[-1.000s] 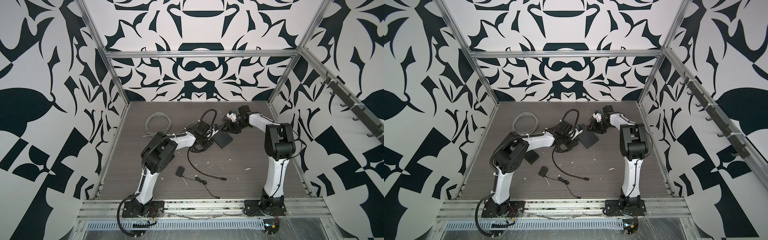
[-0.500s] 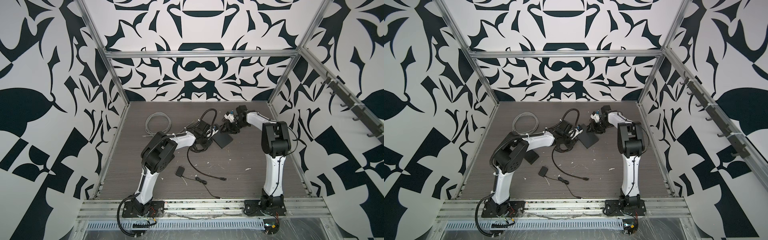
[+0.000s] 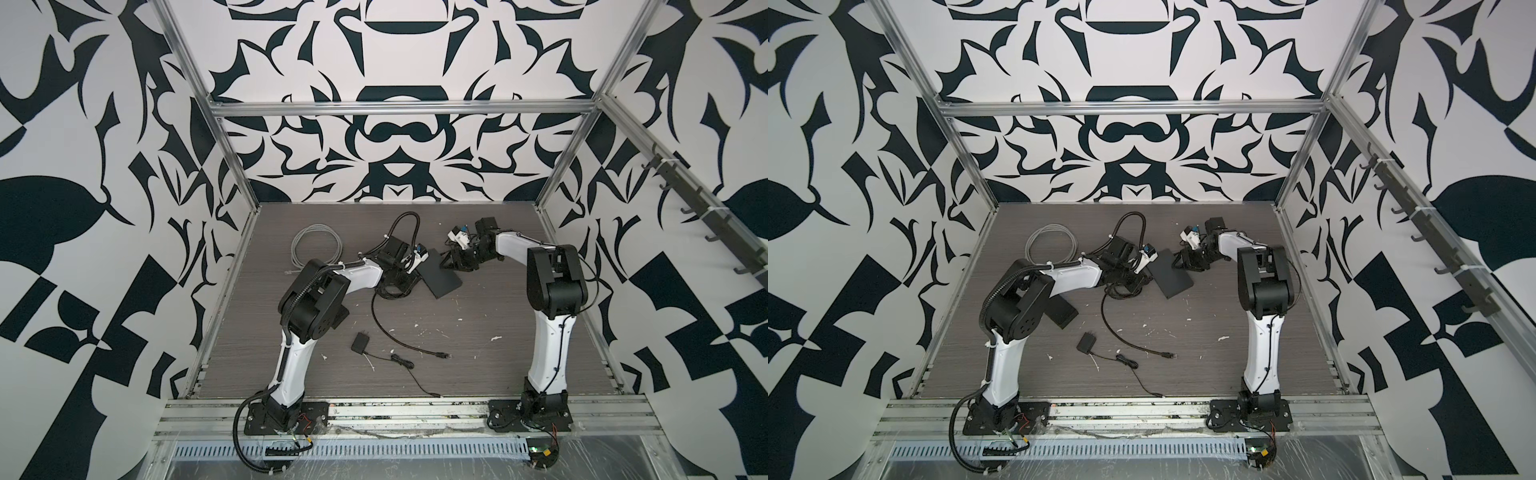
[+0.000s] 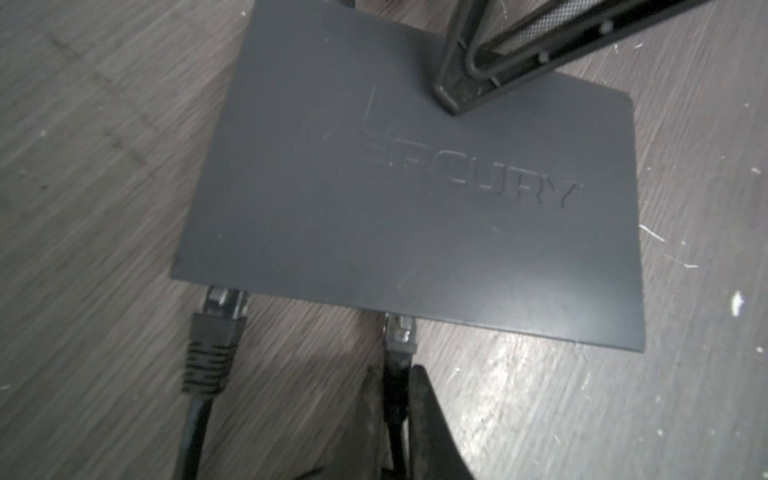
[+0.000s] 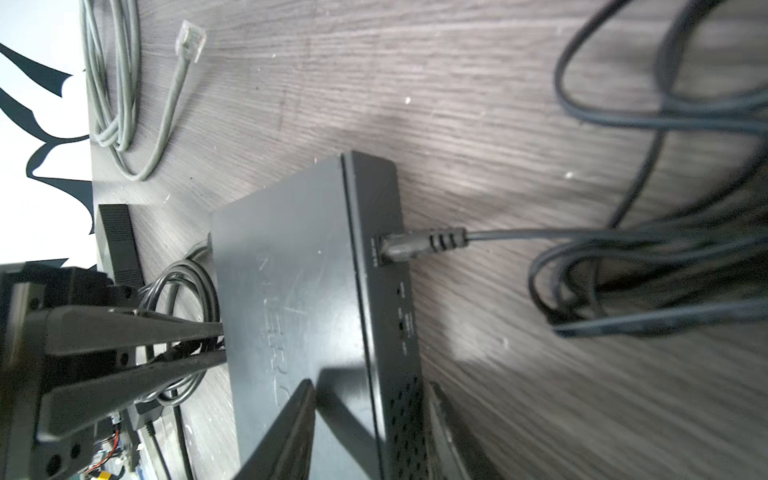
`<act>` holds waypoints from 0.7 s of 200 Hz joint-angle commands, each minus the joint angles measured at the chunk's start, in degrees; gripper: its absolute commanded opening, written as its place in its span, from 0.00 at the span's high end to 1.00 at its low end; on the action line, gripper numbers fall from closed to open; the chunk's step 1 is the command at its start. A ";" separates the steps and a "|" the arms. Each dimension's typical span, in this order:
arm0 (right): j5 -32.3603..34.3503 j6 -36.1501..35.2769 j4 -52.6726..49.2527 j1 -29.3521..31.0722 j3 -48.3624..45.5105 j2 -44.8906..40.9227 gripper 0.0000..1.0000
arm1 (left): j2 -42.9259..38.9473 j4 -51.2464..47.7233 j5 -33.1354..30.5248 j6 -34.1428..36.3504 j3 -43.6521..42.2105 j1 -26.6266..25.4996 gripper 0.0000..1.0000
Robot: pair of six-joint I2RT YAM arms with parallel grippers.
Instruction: Insert the plug into the switch port
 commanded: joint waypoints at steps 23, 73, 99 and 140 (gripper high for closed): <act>-15.40 1.16 -6.84 8.02 -5.23 -0.95 0.55 | 3.95 15.33 8.28 -4.99 1.96 -1.72 1.00; -17.14 -1.35 -8.94 9.44 -4.90 -0.85 0.56 | 6.57 12.62 10.85 -3.32 7.57 -4.36 1.00; -17.44 -1.59 -8.86 10.51 -6.08 -1.54 0.56 | 6.56 14.42 8.68 -5.36 7.96 -4.37 1.00; -18.08 -0.67 -7.25 12.10 -7.97 -2.34 0.57 | 7.22 18.84 5.56 -9.85 8.65 -4.32 1.00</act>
